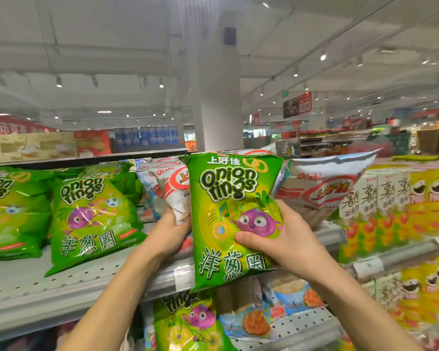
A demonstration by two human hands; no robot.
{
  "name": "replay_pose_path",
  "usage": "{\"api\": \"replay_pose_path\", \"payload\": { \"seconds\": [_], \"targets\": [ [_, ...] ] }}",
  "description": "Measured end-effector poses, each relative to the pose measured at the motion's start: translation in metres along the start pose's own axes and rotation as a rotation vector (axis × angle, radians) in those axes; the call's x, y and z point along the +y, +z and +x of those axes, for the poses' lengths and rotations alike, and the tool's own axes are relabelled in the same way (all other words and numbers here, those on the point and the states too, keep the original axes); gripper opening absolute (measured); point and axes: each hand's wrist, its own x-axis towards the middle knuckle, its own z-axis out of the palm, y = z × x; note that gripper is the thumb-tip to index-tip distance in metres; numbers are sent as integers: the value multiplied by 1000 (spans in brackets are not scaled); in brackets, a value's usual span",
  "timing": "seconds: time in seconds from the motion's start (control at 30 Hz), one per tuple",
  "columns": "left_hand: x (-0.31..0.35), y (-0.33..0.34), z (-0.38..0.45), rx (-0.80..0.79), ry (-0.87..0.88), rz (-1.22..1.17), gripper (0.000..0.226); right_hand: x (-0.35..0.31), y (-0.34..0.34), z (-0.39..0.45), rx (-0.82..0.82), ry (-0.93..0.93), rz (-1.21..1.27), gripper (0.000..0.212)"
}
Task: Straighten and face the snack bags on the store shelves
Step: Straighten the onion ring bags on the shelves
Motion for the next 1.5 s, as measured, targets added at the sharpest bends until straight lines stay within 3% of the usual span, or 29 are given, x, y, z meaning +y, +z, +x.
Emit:
{"api": "replay_pose_path", "payload": {
  "seconds": [0.17, 0.27, 0.4, 0.53, 0.63, 0.73, 0.93, 1.2, 1.33, 1.5],
  "targets": [
    [-1, -4, 0, -64, 6, 96, 20, 0, 7, 2, -26, 4, -31, 67],
    [-4, -24, -14, -47, -25, 179, 27, -4, 15, 4, -32, 0, -16, 65],
    [-16, -74, -63, 139, 64, 574, 37, -22, 46, 11, -24, -20, 28, 73],
    [-32, -127, -121, 349, 13, 918, 49, -51, 101, 21, -38, -77, 60, 87],
    [-46, -157, -151, 468, -8, 1072, 51, -70, 148, 31, -24, -89, 40, 82],
    [-56, -173, -164, 490, 3, 1078, 55, -83, 189, 40, 10, -92, -51, 77],
    [-69, -173, -168, 473, 99, 1105, 43, -75, 242, 41, -104, -22, -91, 81],
    [-75, -170, -172, 463, 110, 1077, 48, -66, 235, 56, -351, 65, -180, 93],
    [-79, -165, -171, 476, 93, 1051, 48, -64, 234, 51, -308, 76, -211, 98],
    [-82, -153, -173, 523, 80, 945, 52, -61, 230, 29, -115, -23, -310, 105]
  ]
}}
